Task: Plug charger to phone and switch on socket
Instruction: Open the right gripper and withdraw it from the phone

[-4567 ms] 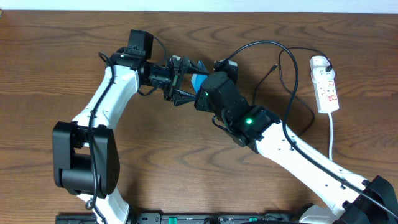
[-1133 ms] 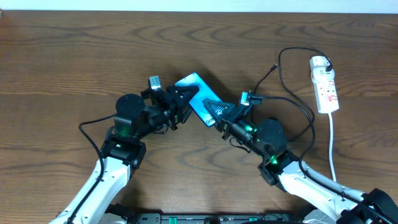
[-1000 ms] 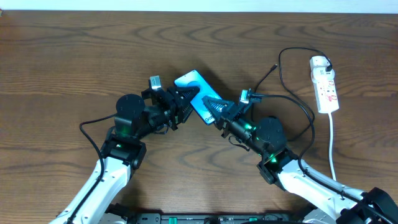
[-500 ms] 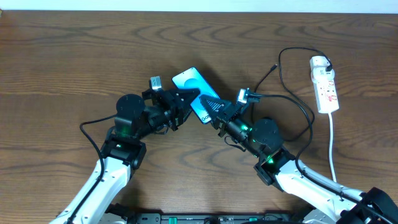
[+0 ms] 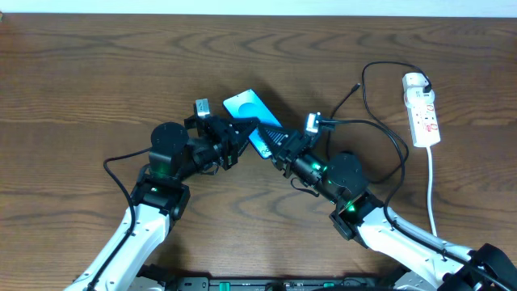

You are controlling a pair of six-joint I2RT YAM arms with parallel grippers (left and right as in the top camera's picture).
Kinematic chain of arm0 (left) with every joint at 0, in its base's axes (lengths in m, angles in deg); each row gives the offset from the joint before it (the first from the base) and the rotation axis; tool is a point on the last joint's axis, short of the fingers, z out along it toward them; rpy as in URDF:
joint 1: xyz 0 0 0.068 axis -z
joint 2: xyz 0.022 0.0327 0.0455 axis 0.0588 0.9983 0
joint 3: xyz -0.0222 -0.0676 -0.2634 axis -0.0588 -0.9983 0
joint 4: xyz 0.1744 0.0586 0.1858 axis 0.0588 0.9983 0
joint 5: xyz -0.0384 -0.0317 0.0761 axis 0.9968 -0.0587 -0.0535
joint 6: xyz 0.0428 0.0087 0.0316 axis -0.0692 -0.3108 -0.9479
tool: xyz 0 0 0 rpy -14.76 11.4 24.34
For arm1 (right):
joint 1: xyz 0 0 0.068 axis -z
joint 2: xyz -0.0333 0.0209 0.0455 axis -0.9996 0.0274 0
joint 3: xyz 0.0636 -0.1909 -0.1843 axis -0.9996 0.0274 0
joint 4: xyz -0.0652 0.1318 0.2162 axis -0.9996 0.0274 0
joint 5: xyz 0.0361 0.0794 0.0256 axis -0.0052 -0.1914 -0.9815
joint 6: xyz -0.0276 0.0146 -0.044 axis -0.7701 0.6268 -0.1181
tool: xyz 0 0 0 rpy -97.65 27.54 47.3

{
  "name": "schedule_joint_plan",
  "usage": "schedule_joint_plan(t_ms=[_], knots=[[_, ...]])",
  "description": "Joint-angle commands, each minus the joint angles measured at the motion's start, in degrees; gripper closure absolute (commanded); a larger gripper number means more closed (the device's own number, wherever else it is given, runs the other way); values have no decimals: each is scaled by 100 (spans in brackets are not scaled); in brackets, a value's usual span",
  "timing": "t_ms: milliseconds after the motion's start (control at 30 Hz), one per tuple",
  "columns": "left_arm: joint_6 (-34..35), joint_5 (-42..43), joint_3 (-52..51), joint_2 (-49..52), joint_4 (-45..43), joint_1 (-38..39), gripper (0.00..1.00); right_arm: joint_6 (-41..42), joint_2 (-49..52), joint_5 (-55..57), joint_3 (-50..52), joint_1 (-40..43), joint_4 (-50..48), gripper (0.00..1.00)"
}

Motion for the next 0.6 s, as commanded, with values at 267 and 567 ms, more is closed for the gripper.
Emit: schedule_joint_plan(t_ms=[267,567], knots=[[-997,-699,103,-15,1635,-691,92,-3250,59,-190,-42,-57,651,60],[-1261,-103,103,426,2758,-1440,92,-4690,-319,767,-74,597,2341,57]])
